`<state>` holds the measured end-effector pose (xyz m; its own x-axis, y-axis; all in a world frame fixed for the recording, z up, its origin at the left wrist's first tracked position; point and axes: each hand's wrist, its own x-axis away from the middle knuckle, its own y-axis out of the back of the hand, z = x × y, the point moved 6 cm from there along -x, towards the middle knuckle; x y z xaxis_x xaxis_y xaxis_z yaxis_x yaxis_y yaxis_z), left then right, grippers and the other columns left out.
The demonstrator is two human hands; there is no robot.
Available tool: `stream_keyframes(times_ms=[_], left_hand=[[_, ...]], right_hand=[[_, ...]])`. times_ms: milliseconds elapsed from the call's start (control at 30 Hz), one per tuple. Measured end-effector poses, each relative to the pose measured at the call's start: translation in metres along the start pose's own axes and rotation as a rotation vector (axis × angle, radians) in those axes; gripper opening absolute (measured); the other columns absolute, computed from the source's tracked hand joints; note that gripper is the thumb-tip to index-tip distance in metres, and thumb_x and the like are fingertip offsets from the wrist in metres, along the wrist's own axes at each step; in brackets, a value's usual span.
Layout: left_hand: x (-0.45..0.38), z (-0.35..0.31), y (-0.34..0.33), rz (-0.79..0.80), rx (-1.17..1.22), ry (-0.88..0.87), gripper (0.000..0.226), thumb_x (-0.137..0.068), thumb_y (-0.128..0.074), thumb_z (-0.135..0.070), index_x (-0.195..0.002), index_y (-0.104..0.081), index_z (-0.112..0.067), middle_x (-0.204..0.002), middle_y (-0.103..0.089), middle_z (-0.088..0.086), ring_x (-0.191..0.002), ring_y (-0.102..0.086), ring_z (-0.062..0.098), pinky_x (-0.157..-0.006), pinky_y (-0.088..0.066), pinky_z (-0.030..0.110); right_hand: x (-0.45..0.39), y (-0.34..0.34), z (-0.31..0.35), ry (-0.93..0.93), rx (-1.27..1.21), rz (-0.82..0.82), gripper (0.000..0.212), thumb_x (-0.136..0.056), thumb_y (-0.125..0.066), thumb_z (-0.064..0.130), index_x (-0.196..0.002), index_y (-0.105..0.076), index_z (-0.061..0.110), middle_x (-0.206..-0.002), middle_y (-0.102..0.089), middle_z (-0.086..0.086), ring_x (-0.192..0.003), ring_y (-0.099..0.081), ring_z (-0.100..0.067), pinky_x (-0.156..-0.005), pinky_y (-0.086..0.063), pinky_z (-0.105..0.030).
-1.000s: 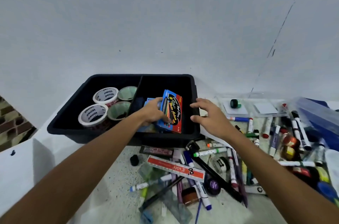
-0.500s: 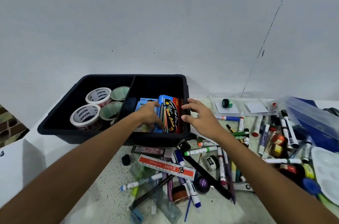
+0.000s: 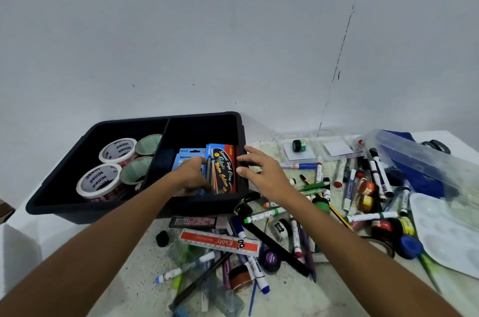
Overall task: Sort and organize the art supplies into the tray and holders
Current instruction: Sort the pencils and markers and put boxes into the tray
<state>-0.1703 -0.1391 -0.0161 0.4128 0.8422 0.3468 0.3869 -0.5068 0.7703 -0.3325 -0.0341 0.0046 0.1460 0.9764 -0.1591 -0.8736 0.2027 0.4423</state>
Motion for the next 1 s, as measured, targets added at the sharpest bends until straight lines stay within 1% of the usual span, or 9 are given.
stream_keyframes(times_ms=[33,100,167,267,367,467,633,800,1000], left_hand=[[-0.001,0.001,0.000,0.007,-0.009,-0.001,0.074,-0.072,-0.081,-0.008,-0.136,-0.042,-0.009,-0.095,-0.056,0.000,-0.088,-0.056,0.015,-0.064,-0.045,0.020],[-0.005,-0.001,0.004,-0.004,-0.070,-0.006,0.066,-0.074,-0.081,-0.014,-0.131,-0.048,-0.010,-0.108,-0.061,0.005,-0.095,-0.058,0.018,-0.074,-0.049,0.025],[-0.008,-0.007,0.014,-0.089,-0.101,-0.022,0.054,-0.078,-0.078,-0.019,-0.125,-0.053,-0.009,-0.117,-0.061,0.011,-0.097,-0.057,0.019,-0.077,-0.047,0.027],[-0.009,-0.031,0.029,-0.232,-0.034,-0.086,0.039,-0.082,-0.072,-0.022,-0.117,-0.059,-0.012,-0.102,-0.063,0.006,-0.085,-0.059,0.016,-0.067,-0.047,0.026],[-0.002,-0.074,0.033,-0.331,-0.047,-0.222,0.031,-0.081,-0.072,-0.025,-0.110,-0.064,-0.016,-0.083,-0.062,-0.004,-0.082,-0.060,0.016,-0.077,-0.050,0.031],[0.005,-0.125,0.022,-0.362,-0.101,-0.366,0.029,-0.080,-0.071,-0.027,-0.107,-0.065,-0.019,-0.084,-0.060,-0.006,-0.080,-0.058,0.016,-0.074,-0.046,0.030],[0.004,-0.214,-0.034,-0.256,-0.181,-0.563,0.034,-0.080,-0.071,-0.031,-0.112,-0.063,-0.020,-0.098,-0.061,0.000,-0.082,-0.054,0.015,-0.073,-0.042,0.028],[-0.012,-0.300,-0.114,-0.061,-0.199,-0.702,0.049,-0.080,-0.073,-0.034,-0.124,-0.058,-0.021,-0.115,-0.059,0.002,-0.108,-0.053,0.019,-0.089,-0.045,0.032],[-0.047,-0.366,-0.183,0.060,-0.233,-0.744,0.072,-0.078,-0.074,-0.038,-0.141,-0.043,-0.022,-0.145,-0.041,0.007,-0.133,-0.039,0.025,-0.109,-0.034,0.035]], right_hand=[[0.002,0.000,0.001,0.009,0.021,-0.004,0.032,-0.091,-0.064,0.025,-0.123,-0.064,0.019,-0.151,-0.039,0.000,-0.139,-0.035,-0.015,-0.109,-0.038,-0.037],[0.006,0.000,0.003,0.035,0.095,0.004,0.036,-0.094,-0.060,0.030,-0.129,-0.060,0.020,-0.153,-0.037,0.000,-0.140,-0.034,-0.014,-0.109,-0.039,-0.041],[0.008,0.002,0.007,0.053,0.173,0.043,0.039,-0.096,-0.055,0.033,-0.134,-0.056,0.021,-0.154,-0.035,0.000,-0.140,-0.034,-0.015,-0.111,-0.037,-0.042],[0.014,0.015,0.008,0.032,0.253,0.098,0.038,-0.097,-0.053,0.031,-0.133,-0.056,0.019,-0.144,-0.049,-0.003,-0.128,-0.049,-0.018,-0.105,-0.042,-0.040],[0.025,0.045,0.003,-0.005,0.286,0.086,0.037,-0.096,-0.055,0.030,-0.130,-0.058,0.017,-0.133,-0.059,-0.005,-0.116,-0.058,-0.017,-0.097,-0.049,-0.039],[0.040,0.091,-0.010,-0.057,0.306,0.036,0.037,-0.095,-0.058,0.027,-0.131,-0.057,0.017,-0.130,-0.060,-0.006,-0.115,-0.058,-0.016,-0.093,-0.048,-0.031],[0.071,0.189,-0.037,-0.135,0.396,-0.110,0.036,-0.093,-0.061,0.025,-0.129,-0.059,0.019,-0.130,-0.060,0.000,-0.114,-0.057,-0.014,-0.092,-0.047,-0.030],[0.109,0.302,-0.079,-0.258,0.535,-0.327,0.037,-0.089,-0.066,0.024,-0.125,-0.062,0.016,-0.130,-0.060,-0.002,-0.121,-0.053,-0.020,-0.099,-0.042,-0.032],[0.129,0.365,-0.132,-0.447,0.734,-0.284,0.069,-0.078,-0.074,0.045,-0.139,-0.048,0.024,-0.145,-0.044,-0.003,-0.136,-0.035,-0.021,-0.106,-0.034,-0.036]])
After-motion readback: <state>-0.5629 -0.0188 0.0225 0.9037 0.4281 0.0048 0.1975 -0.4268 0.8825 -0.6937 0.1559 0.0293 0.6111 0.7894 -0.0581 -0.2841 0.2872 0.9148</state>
